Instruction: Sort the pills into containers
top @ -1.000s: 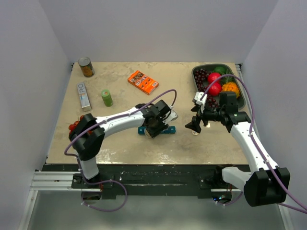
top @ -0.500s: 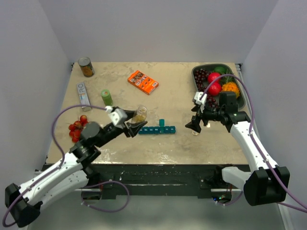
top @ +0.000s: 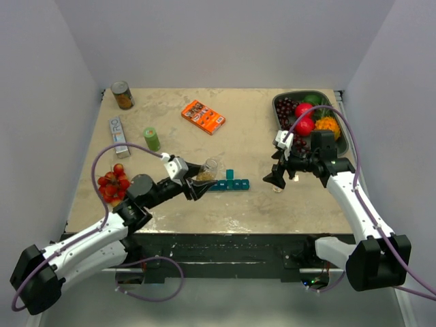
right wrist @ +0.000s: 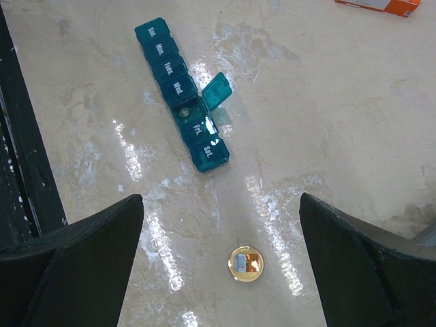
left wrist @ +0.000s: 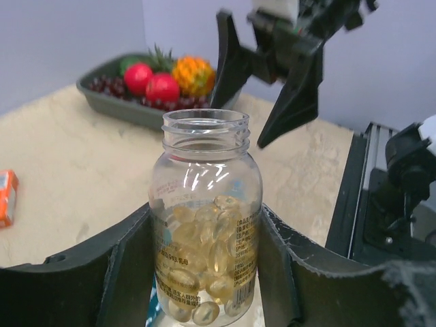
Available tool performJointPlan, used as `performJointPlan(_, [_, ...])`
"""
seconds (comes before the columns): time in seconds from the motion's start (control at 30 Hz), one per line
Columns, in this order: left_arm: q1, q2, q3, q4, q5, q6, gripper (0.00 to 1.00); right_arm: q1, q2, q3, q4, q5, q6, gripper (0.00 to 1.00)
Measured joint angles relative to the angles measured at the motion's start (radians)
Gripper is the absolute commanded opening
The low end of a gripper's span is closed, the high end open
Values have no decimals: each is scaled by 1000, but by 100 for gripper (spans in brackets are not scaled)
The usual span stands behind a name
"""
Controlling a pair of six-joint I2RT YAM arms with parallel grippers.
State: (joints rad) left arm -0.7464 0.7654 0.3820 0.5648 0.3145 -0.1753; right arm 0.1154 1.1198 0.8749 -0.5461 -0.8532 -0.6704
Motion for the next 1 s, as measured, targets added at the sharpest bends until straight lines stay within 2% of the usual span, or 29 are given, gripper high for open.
performJointPlan(0.37, [0, 259, 47, -310, -16, 33, 0, 0, 2, 0, -3, -1, -4, 99])
performJointPlan(0.63, [0, 558, 232, -499, -42, 106, 0, 0, 2, 0, -14, -2, -6, 99])
performJointPlan(1.0, [-1, 794, 479, -725, -53, 146, 0, 0, 2, 0, -15, -2, -7, 99])
